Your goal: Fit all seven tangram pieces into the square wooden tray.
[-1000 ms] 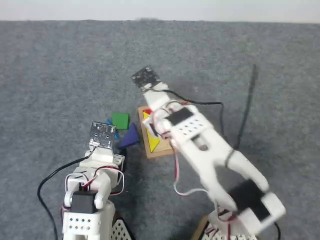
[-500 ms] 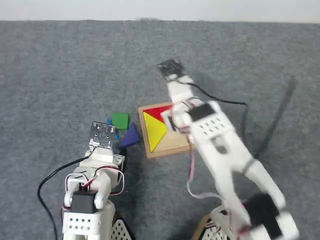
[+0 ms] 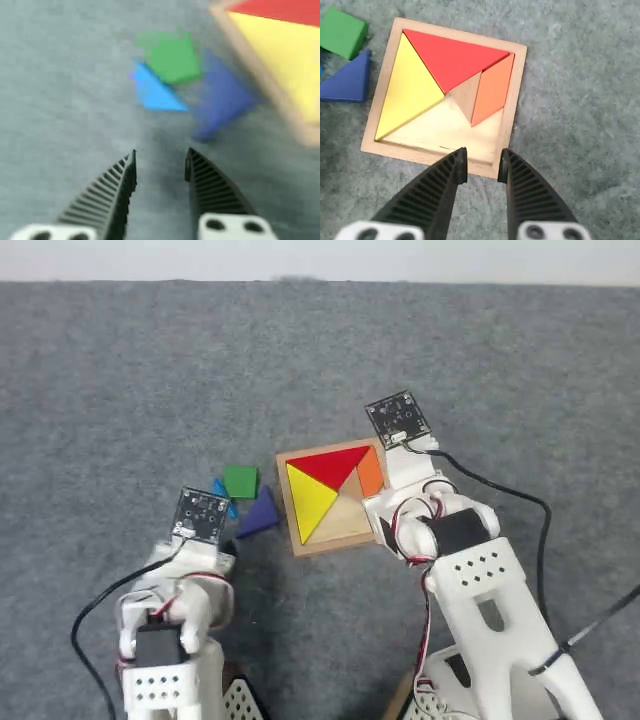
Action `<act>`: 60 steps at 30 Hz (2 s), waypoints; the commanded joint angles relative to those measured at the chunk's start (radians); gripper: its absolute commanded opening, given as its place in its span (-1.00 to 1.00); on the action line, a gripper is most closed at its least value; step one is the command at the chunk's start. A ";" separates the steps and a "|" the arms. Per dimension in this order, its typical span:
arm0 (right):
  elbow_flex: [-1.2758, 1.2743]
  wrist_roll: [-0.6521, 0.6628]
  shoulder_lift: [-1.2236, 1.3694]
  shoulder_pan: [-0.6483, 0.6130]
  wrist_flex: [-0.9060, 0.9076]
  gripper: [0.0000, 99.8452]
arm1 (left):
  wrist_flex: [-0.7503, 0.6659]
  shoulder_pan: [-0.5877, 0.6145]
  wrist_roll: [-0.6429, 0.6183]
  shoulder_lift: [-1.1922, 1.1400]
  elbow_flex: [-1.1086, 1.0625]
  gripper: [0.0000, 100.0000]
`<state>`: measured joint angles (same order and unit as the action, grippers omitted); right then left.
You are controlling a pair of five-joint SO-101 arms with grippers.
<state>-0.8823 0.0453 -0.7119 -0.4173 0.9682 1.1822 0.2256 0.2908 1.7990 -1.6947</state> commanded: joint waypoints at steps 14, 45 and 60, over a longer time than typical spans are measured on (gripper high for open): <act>0.041 0.058 0.133 -0.077 -0.047 -0.78 | -0.359 0.853 0.175 0.009 0.010 -0.70; 1.422 0.008 1.202 -0.501 0.367 -0.61 | -0.127 0.830 0.170 0.009 0.010 -0.70; 1.858 0.031 1.557 -0.489 0.492 -0.56 | -0.097 0.829 0.173 0.011 0.010 -0.70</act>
<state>0.8608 0.0928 0.8485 -0.9344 1.4239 1.0764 1.0572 0.4565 1.7990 -1.6932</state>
